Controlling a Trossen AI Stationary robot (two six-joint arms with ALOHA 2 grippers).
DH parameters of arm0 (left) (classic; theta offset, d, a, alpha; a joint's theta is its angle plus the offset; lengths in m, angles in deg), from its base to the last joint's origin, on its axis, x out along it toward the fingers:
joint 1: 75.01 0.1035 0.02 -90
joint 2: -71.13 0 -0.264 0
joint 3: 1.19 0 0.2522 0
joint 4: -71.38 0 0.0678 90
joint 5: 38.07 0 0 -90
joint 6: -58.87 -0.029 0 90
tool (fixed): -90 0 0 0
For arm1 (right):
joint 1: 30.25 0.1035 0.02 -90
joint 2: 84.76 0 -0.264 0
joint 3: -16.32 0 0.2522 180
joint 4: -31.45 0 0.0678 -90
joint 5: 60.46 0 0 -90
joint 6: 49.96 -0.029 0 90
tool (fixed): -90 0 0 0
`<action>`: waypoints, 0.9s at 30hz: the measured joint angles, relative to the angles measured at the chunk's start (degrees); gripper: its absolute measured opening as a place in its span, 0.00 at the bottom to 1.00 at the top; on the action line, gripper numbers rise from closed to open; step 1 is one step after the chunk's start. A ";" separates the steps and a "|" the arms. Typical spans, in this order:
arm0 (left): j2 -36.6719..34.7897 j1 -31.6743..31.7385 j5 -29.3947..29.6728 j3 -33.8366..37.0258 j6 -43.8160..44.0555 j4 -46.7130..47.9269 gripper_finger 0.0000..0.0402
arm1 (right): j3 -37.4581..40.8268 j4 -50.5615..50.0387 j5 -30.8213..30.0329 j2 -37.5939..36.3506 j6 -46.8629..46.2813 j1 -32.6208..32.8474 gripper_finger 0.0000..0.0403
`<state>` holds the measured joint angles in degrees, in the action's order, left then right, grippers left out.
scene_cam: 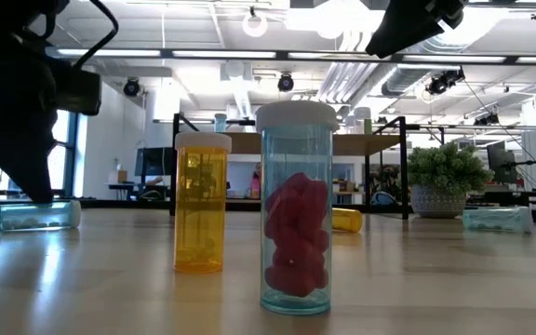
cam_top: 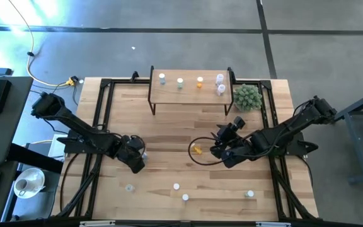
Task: Pick and place medicine bottles onto shelf by color
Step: Put the top blue pill bottle on the shelf aligned with the other blue pill bottle
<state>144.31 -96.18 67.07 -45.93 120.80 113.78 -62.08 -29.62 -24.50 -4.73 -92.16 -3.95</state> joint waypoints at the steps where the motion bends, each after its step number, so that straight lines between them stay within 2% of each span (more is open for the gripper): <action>1: 0.53 0.00 -0.02 0.00 0.48 -0.11 0.49 | 0.00 0.00 0.00 0.00 0.00 0.00 0.44; 12: 5.30 0.00 -0.58 0.02 2.52 -0.36 0.45 | 0.00 0.00 0.00 0.00 0.00 -0.02 0.44; 27: 6.59 0.00 0.98 -0.02 0.90 -1.90 0.22 | 0.00 0.02 0.00 0.00 0.00 -0.02 0.44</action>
<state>150.90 -96.18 68.04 -45.95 121.70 111.87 -62.08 -29.59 -24.50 -4.73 -92.16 -3.97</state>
